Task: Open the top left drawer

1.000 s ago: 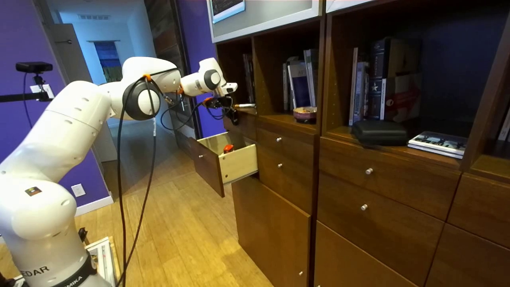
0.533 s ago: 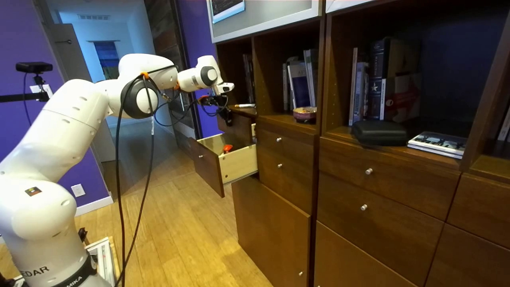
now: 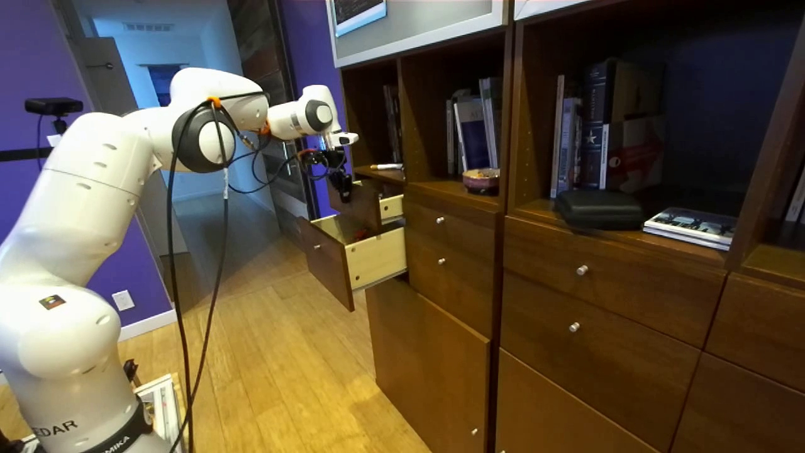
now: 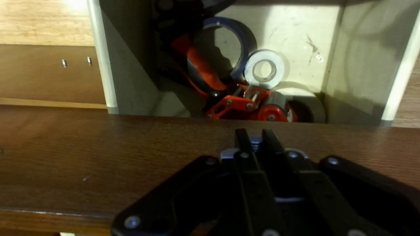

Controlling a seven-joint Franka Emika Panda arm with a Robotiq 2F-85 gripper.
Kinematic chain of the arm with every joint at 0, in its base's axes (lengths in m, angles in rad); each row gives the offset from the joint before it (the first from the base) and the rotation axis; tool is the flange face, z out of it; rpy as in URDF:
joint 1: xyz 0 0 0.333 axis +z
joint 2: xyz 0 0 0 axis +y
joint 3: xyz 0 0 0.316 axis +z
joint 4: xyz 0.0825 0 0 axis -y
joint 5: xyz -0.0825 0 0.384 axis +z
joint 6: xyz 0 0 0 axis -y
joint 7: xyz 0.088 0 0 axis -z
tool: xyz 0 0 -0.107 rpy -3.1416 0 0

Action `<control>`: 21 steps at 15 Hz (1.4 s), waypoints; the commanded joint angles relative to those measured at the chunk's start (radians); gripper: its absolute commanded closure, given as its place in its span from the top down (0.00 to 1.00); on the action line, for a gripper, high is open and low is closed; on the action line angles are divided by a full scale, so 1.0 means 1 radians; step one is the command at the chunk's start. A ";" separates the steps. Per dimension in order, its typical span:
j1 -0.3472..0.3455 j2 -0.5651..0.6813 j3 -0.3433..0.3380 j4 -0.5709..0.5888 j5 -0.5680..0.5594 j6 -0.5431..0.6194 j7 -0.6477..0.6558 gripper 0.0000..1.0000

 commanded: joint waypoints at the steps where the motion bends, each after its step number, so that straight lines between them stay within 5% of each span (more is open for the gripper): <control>1: 0.003 -0.164 0.047 -0.241 0.073 0.053 0.067 0.04; 7: 0.002 -0.342 0.072 -0.502 0.088 0.143 0.134 0.04; 15: -0.023 -0.457 0.113 -0.654 0.100 0.201 0.151 0.04; 17: -0.029 -0.460 0.115 -0.664 0.101 0.215 0.145 0.41; 21: -0.030 -0.491 0.133 -0.661 0.131 0.201 0.139 0.57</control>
